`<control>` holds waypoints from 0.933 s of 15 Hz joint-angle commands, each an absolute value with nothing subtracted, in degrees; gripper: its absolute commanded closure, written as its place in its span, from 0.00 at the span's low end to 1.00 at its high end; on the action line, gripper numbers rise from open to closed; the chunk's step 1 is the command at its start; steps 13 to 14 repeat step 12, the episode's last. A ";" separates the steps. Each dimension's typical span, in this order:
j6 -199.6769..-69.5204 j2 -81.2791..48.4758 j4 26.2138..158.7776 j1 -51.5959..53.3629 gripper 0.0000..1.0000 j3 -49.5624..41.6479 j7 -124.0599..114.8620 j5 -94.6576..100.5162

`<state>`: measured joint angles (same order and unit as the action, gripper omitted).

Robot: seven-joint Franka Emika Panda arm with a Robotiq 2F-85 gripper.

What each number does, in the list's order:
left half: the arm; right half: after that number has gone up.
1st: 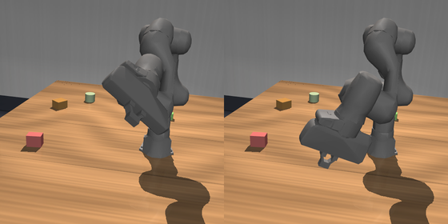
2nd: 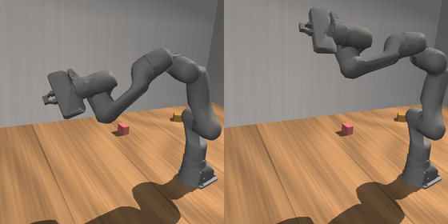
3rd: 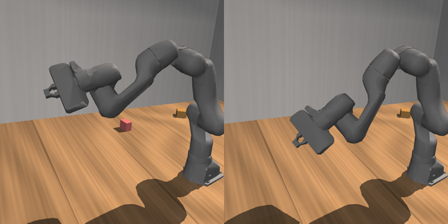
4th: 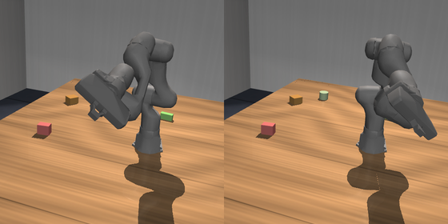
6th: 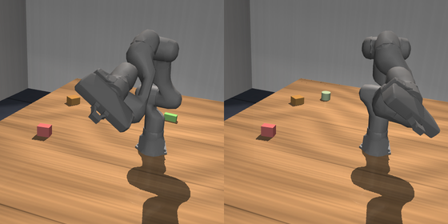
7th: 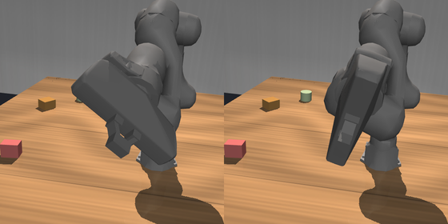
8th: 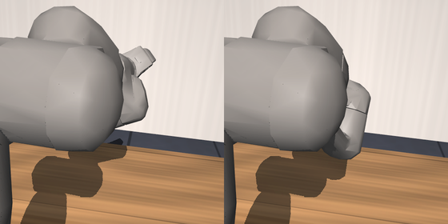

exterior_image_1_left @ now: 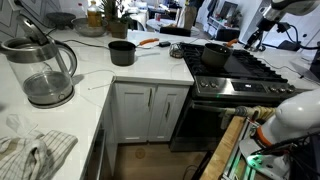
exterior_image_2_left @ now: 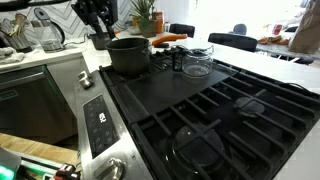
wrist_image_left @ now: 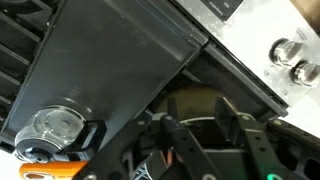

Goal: Remove the pot from the rear right plate onto the front left plate of the stove and spin the pot on the plate anticlockwise once

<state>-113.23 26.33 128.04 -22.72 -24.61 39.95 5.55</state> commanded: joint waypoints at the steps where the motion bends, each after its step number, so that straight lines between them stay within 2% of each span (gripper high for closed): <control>1: -111.26 38.16 135.24 -21.53 0.23 -23.74 35.83 4.27; 4: -111.54 43.71 138.00 -20.94 0.02 -23.52 33.30 4.41; 8: -108.70 48.86 139.13 -19.02 0.00 -26.15 32.72 2.86; 9: -110.29 45.66 137.17 -19.29 0.00 -25.03 31.63 5.69; 14: -109.44 48.32 138.09 -18.52 0.00 -26.21 31.71 4.90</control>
